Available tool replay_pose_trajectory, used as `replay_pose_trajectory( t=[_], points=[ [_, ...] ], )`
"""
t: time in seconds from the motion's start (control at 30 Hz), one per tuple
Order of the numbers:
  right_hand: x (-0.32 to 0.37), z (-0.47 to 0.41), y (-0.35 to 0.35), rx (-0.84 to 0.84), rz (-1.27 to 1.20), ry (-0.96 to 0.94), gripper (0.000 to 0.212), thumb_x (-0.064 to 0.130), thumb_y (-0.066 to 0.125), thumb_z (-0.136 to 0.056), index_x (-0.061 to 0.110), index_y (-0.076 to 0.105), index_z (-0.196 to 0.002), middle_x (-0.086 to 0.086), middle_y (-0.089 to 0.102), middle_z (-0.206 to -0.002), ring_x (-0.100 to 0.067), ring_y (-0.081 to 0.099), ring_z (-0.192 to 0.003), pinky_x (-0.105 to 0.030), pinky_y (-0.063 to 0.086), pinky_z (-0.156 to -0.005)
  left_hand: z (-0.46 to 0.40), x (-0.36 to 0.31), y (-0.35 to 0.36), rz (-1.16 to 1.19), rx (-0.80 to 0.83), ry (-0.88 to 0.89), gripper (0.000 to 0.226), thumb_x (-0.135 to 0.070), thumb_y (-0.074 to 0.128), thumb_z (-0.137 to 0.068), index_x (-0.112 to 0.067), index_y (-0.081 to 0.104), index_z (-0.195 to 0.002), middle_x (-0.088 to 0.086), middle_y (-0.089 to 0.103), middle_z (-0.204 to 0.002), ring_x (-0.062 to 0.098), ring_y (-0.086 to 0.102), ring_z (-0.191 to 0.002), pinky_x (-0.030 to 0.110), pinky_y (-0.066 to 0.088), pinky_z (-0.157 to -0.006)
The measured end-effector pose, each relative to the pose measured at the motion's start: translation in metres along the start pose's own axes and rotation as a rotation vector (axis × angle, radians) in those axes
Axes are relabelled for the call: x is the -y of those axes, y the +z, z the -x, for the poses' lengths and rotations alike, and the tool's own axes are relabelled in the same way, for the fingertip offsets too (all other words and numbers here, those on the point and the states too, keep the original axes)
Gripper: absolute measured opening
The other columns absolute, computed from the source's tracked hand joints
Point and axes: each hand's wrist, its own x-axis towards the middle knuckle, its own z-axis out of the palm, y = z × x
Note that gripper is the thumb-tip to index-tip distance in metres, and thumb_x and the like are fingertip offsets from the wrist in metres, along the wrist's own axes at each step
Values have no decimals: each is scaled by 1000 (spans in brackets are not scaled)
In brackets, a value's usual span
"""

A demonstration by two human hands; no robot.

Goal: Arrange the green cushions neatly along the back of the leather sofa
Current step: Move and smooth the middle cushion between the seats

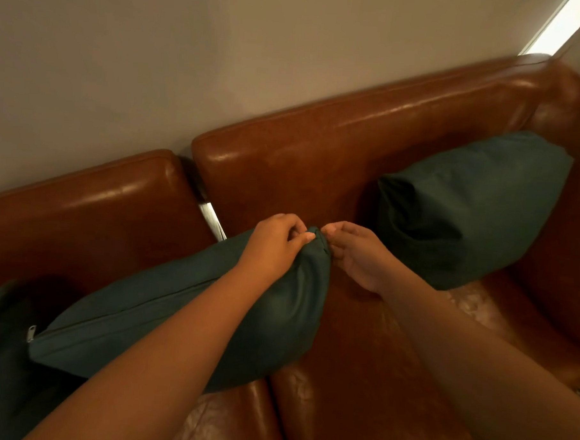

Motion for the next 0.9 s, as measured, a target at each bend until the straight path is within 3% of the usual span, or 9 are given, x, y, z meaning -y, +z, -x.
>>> replay_pose_trajectory(
  t=[0.1, 0.2, 0.27, 0.37, 0.43, 0.6, 0.77, 0.83, 0.9],
  points=[
    [10, 3, -3, -36, 368, -90, 28, 35, 73, -80, 18, 57, -96, -4, 62, -94, -21, 61, -89, -36, 49, -78, -9, 0, -1, -164, -14, 185, 17, -23, 57, -92, -9, 65, -88, 7, 59, -87, 23, 54, -84, 33, 39, -74],
    [17, 2, 1, -120, 905, -346, 31, 33, 72, -81, 24, 52, -102, 1, 60, -85, -14, 60, -78, -29, 48, -70, -19, 1, -4, -398, -72, 389, 33, -33, 46, -91, -9, 67, -81, 9, 61, -77, 31, 57, -75, 38, 45, -68],
    [15, 2, 5, -110, 1006, -509, 26, 24, 64, -88, 22, 48, -108, 2, 58, -79, -11, 57, -70, -27, 44, -64, -18, 1, -6, -368, -75, 394, 35, -36, 46, -92, -10, 69, -89, 8, 60, -83, 29, 55, -81, 40, 48, -72],
    [5, -1, -2, -196, 902, -602, 11, 17, 59, -92, 16, 51, -98, 0, 61, -76, -12, 57, -67, -28, 43, -64, -8, 8, -6, -184, 114, 240, 48, -45, 57, -89, -13, 56, -125, 6, 51, -115, 21, 44, -108, 33, 38, -96],
    [0, -1, -11, -272, 852, -582, 10, 21, 59, -92, 14, 52, -91, -3, 64, -75, -10, 56, -65, -26, 41, -60, -2, 14, 0, -255, 227, 244, 63, -52, 60, -84, -15, 47, -133, 4, 49, -127, 20, 45, -118, 35, 37, -101],
    [-4, 8, -15, -257, 801, -534, 26, 39, 59, -91, 14, 56, -83, -11, 54, -63, -8, 44, -51, -21, 33, -49, 1, 7, 14, -347, 147, 306, 17, -26, 51, -95, -11, 52, -103, 7, 56, -101, 27, 53, -97, 33, 35, -76],
    [-9, 12, -44, -400, 141, -392, 36, 31, 38, -101, 6, 61, -91, -4, 57, -70, -10, 55, -62, -20, 48, -58, 3, 4, 4, -137, 45, 317, 16, -21, 48, -95, -9, 55, -102, 5, 58, -98, 19, 53, -90, 27, 36, -73],
    [-33, 8, -62, -471, 220, -226, 25, 19, 40, -102, 7, 60, -94, -4, 58, -76, -13, 58, -69, -19, 49, -61, 7, 1, -9, -29, -5, 342, 17, -23, 49, -91, -11, 57, -97, 1, 59, -91, 9, 52, -84, 24, 37, -72],
    [-67, 2, -78, -433, 407, -54, 18, 9, 44, -98, 14, 60, -93, -5, 63, -89, -21, 62, -88, -28, 50, -74, 10, 6, -26, 109, -89, 313, 7, -24, 51, -89, -25, 57, -93, -12, 57, -84, -2, 50, -77, 21, 39, -72]
  ],
)
